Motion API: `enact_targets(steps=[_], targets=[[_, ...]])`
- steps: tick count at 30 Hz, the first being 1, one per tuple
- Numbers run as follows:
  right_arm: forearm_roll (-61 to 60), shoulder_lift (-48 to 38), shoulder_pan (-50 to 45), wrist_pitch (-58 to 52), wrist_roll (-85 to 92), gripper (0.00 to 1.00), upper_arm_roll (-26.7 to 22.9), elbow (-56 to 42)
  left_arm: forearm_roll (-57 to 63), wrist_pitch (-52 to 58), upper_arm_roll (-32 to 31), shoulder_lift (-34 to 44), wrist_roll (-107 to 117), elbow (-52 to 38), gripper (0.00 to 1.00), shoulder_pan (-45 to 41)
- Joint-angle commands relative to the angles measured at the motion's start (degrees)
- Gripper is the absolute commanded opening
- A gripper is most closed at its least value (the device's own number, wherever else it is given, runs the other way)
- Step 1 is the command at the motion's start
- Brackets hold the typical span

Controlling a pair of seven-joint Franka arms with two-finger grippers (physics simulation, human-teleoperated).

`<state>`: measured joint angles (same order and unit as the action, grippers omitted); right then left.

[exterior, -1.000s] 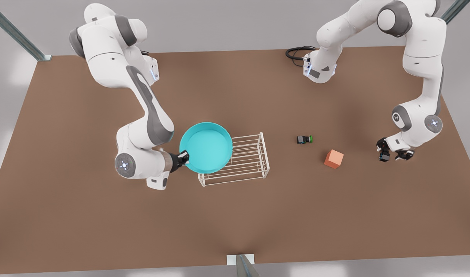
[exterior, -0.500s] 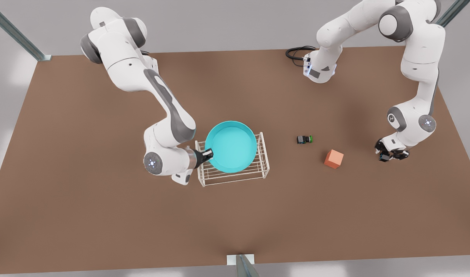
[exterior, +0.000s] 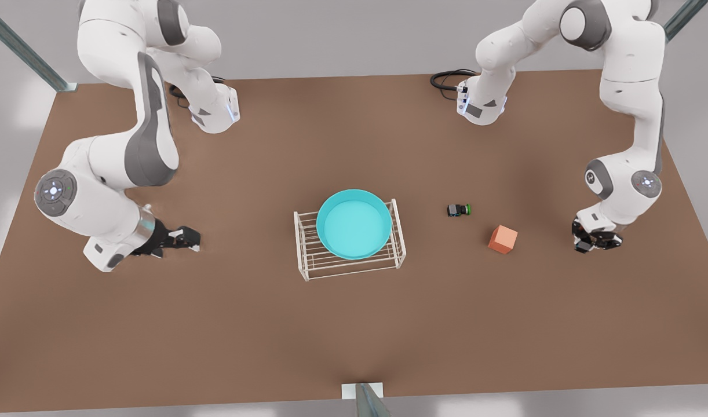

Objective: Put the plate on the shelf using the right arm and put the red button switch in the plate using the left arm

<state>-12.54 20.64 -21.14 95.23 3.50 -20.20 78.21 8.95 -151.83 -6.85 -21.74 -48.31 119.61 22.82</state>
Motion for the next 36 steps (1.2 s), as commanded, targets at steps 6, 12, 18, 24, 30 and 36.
enact_targets(steps=[6, 12, 18, 24, 30, 36], targets=[[6.4, -3.0, 2.0, -8.3, 12.4, 1.0, -2.9, 8.6, -1.2, 30.8, -9.6, 2.0, 62.6, -16.7, 0.21, -17.0], [6.3, -2.8, 2.1, -8.4, 12.3, 1.0, -2.9, 8.2, -4.6, 39.9, -13.1, 1.4, 95.0, -27.9, 0.21, -33.2], [6.3, -2.4, 2.1, -8.5, 12.4, 1.0, -2.9, 8.3, -4.1, 41.2, -13.2, -1.6, 112.9, -29.7, 0.21, -47.8], [6.3, -2.1, 2.1, -8.5, 12.4, 1.0, -2.9, 8.3, -0.5, 34.7, -13.1, -14.7, 117.1, -43.6, 0.21, -49.2], [6.3, -2.1, 2.2, -8.8, 12.5, 1.0, -3.0, 8.3, 5.2, 34.2, -13.1, -16.2, 119.3, -43.8, 1.0, -51.6], [6.2, -1.9, 2.2, -8.8, 12.5, 1.0, -3.0, 8.3, 2.6, 64.6, -13.2, -4.2, 62.4, -45.7, 1.0, -26.7]])
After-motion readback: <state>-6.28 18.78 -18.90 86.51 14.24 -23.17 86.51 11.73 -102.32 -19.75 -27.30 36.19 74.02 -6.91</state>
